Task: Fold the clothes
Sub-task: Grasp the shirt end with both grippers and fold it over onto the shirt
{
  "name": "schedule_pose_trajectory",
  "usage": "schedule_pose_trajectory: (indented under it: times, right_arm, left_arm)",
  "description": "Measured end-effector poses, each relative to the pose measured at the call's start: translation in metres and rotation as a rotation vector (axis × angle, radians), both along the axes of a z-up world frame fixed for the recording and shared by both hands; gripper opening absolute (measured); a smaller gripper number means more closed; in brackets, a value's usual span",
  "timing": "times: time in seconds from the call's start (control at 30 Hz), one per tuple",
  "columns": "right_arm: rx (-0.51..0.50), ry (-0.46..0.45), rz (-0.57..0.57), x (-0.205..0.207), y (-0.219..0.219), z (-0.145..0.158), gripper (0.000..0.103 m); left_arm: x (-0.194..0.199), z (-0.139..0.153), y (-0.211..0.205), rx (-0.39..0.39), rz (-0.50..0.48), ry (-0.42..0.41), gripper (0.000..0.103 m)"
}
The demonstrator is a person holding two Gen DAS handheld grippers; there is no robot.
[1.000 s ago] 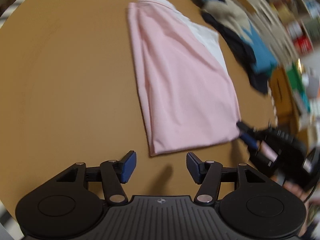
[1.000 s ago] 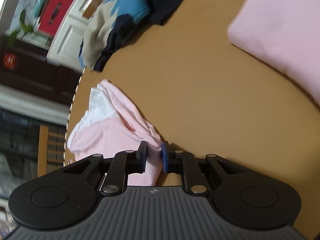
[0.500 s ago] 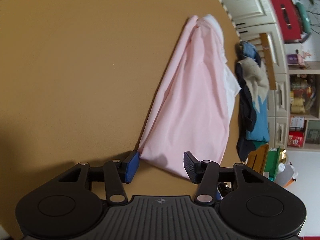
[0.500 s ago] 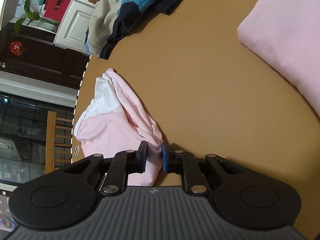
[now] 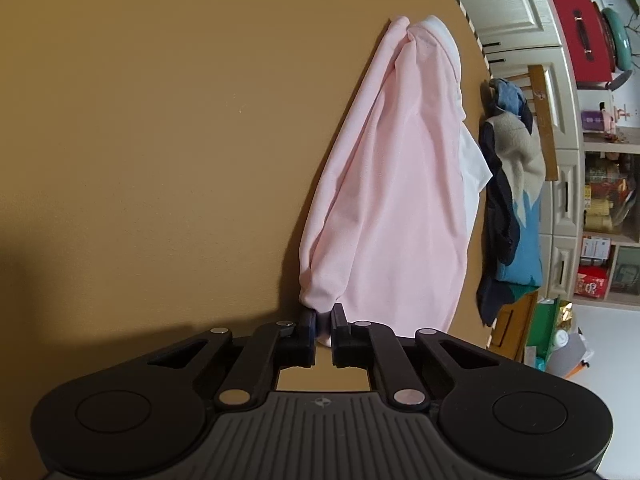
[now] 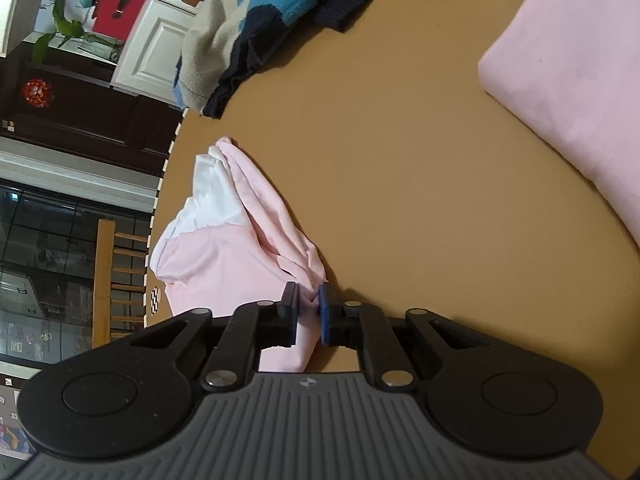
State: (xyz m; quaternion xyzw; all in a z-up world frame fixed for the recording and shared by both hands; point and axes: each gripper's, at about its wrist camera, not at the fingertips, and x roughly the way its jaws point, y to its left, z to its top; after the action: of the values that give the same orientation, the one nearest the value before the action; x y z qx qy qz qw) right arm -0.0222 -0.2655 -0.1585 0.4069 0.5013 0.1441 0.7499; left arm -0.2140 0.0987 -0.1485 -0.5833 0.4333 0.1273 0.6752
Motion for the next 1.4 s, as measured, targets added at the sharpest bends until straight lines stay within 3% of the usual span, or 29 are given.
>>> schedule_pose_trajectory:
  times: [0.27,0.5,0.67,0.87,1.0,1.23,1.4]
  right_arm:
    - [-0.016,0.021,0.069,-0.020,0.000,0.017,0.008]
    - [0.052,0.156,0.090,-0.059,-0.010,0.031,0.008]
    - [0.125,0.143,0.092,-0.056,-0.009,0.057,0.008]
    - [0.142,0.036,0.119,-0.002,0.017,0.091,0.008]
    - [0.142,0.032,0.067,0.042,0.037,0.092,0.008]
    - [0.033,0.140,-0.022,0.104,0.075,0.051,0.008]
    - [-0.012,0.180,-0.045,0.125,0.096,0.026,0.008]
  left_arm:
    - [-0.020,0.016,0.005,-0.012,0.007,0.050,0.007]
    - [-0.067,0.046,0.009,-0.082,0.020,0.139,0.007]
    - [-0.070,0.084,0.014,-0.061,0.038,0.093,0.007]
    - [-0.024,0.113,0.027,-0.050,0.063,0.048,0.007]
    - [0.020,0.116,0.045,-0.056,0.122,0.043,0.007]
    - [0.096,0.071,0.080,-0.054,0.191,0.162,0.007]
    - [0.121,0.044,0.092,-0.073,0.217,0.202,0.007]
